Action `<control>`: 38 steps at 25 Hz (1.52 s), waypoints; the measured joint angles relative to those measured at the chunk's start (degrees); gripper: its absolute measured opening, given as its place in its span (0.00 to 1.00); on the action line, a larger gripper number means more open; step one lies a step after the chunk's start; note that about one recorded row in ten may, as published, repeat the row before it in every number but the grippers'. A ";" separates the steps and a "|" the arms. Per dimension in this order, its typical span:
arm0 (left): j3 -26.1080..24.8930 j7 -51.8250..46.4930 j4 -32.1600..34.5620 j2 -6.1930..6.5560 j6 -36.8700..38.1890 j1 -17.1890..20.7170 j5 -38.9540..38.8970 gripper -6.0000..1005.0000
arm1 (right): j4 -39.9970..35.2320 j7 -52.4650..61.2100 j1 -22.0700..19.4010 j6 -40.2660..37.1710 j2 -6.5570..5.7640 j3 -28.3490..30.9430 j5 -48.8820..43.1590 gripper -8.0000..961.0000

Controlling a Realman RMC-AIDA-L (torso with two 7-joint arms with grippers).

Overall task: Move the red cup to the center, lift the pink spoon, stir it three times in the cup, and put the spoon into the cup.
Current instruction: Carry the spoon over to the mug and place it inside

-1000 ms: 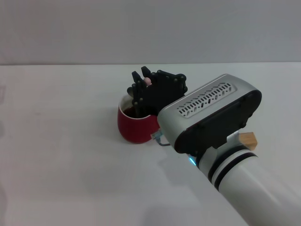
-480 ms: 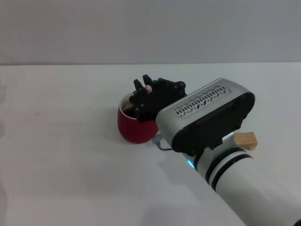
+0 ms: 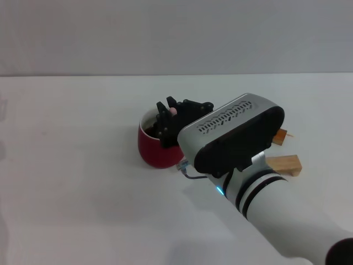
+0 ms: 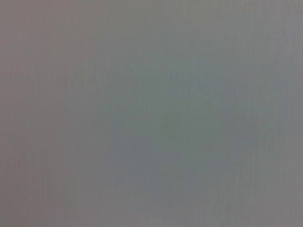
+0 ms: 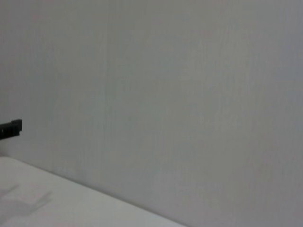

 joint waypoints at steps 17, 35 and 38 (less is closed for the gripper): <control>-0.03 -0.09 0.00 -0.17 0.00 -0.09 0.00 0.84 | -4.13 0.05 3.43 1.80 -0.15 -0.24 3.96 0.15; -0.09 -0.14 0.00 -0.08 0.00 -0.13 -0.15 0.84 | -7.59 0.39 8.12 2.17 0.20 -0.47 4.73 0.15; -0.06 -0.16 0.00 -0.08 0.00 -0.13 -0.17 0.84 | -7.69 0.37 8.26 1.91 0.12 0.11 4.74 0.15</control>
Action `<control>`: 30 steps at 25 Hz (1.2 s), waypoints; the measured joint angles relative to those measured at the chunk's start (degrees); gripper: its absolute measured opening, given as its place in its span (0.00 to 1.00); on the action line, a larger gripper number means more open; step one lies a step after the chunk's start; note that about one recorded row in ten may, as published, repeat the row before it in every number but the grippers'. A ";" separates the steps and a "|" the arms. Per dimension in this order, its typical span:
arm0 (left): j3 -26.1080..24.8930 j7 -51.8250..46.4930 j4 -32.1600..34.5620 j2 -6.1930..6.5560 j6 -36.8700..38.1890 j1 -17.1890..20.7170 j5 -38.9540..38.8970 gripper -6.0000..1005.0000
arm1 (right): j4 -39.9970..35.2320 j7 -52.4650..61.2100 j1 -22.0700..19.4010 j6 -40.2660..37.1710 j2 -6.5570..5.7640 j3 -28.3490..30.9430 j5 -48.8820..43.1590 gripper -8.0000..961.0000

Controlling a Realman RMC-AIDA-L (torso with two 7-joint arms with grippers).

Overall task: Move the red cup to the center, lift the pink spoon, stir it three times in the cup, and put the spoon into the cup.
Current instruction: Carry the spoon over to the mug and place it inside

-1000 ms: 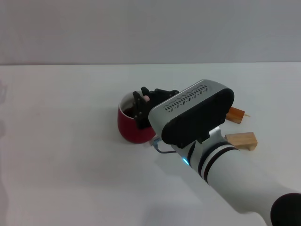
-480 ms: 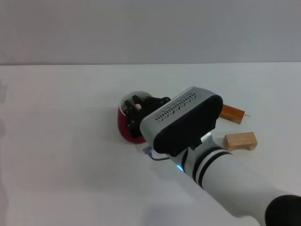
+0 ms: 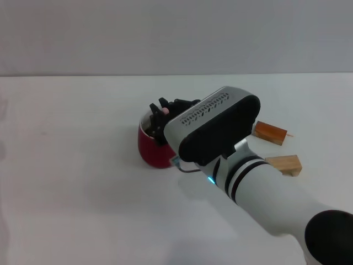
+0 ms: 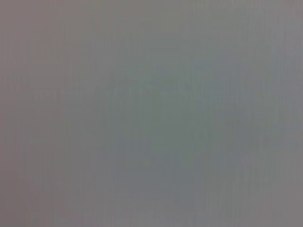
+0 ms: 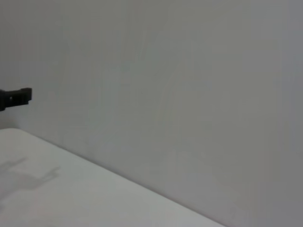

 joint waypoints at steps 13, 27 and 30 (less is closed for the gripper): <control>0.07 -0.02 0.00 0.03 0.01 0.28 0.04 0.84 | 3.88 -3.71 -5.04 -2.21 -0.48 -0.37 -0.19 0.15; 0.07 -0.02 -0.09 -0.01 0.27 0.31 0.19 0.84 | 3.15 -4.69 -3.36 -2.11 0.10 -2.12 0.70 0.15; 0.06 -0.02 -0.14 -0.02 0.27 0.34 0.18 0.84 | 2.07 -4.55 -2.02 -2.16 0.20 -1.89 1.05 0.15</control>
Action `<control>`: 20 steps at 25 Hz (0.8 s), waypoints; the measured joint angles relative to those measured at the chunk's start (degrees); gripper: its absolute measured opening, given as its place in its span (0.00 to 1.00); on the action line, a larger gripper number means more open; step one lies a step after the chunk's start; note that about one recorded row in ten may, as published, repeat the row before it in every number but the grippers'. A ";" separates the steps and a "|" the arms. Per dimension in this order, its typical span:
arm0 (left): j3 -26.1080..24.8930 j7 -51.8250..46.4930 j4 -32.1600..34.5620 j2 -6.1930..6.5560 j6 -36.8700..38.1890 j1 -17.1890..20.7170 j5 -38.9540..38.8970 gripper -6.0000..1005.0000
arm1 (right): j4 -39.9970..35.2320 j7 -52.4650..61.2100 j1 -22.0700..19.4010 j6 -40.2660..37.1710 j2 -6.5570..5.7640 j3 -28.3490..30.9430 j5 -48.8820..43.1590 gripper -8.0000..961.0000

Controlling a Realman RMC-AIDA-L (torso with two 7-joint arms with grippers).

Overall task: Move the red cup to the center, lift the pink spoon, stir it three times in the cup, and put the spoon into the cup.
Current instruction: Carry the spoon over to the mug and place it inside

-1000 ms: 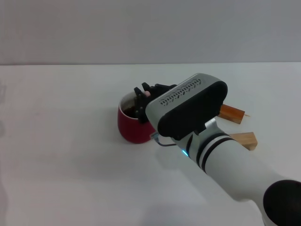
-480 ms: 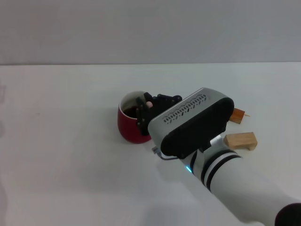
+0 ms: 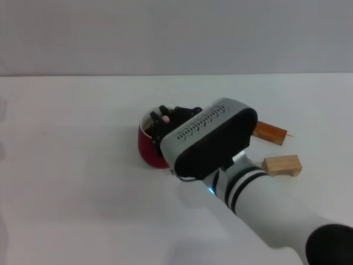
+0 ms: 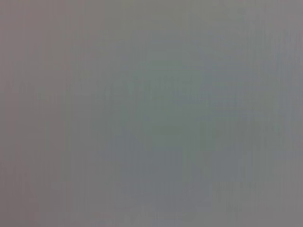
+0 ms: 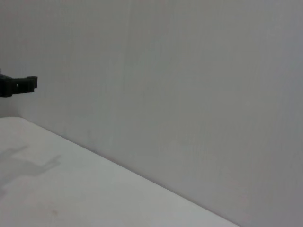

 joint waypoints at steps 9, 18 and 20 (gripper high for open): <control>0.00 0.00 0.08 -0.07 0.09 -0.02 0.00 0.84 | -1.92 0.03 1.98 -0.83 -0.10 2.07 1.24 0.15; 0.00 0.00 0.14 -0.08 -0.12 -0.05 0.00 0.84 | 0.48 -0.78 -1.15 -2.48 -0.54 1.30 0.89 0.15; 0.00 0.00 0.14 -0.07 -0.12 -0.06 0.00 0.84 | 1.04 -1.57 -1.49 -2.48 -0.58 0.82 0.99 0.15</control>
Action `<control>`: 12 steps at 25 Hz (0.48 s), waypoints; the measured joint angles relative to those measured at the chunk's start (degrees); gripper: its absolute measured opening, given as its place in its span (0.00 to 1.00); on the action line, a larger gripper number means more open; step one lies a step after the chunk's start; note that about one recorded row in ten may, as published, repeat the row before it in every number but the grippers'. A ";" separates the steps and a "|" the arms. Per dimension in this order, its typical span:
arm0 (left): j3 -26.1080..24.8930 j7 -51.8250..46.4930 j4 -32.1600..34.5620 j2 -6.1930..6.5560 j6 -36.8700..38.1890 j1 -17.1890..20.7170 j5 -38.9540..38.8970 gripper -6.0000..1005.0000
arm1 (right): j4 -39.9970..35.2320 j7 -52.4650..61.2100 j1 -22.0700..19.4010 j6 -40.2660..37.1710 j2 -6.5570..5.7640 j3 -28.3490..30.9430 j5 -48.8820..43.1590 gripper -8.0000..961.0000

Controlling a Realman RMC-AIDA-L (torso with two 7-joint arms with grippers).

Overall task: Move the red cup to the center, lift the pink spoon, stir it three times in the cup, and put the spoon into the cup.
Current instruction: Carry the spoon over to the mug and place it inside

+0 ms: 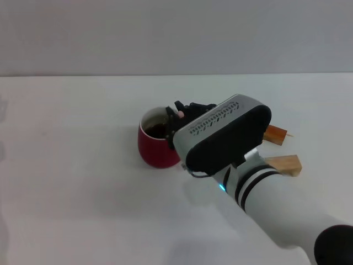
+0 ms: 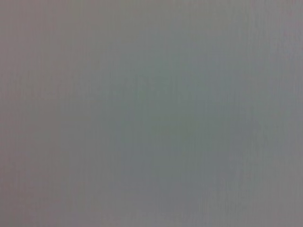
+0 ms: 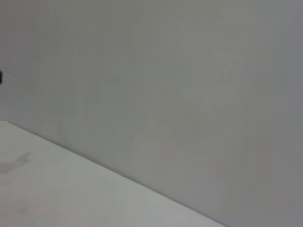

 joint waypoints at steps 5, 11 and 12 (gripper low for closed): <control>0.00 0.00 0.01 0.00 -0.04 -0.01 0.00 0.84 | 0.51 -0.61 0.09 0.44 0.12 -0.93 0.13 0.15; 0.00 0.00 0.00 0.00 -0.06 -0.01 0.00 0.84 | -0.08 -0.31 2.20 0.59 0.44 -0.97 0.26 0.15; 0.00 0.00 0.00 0.00 -0.06 -0.01 0.00 0.84 | -0.33 -0.25 2.53 0.62 0.45 -0.75 0.30 0.15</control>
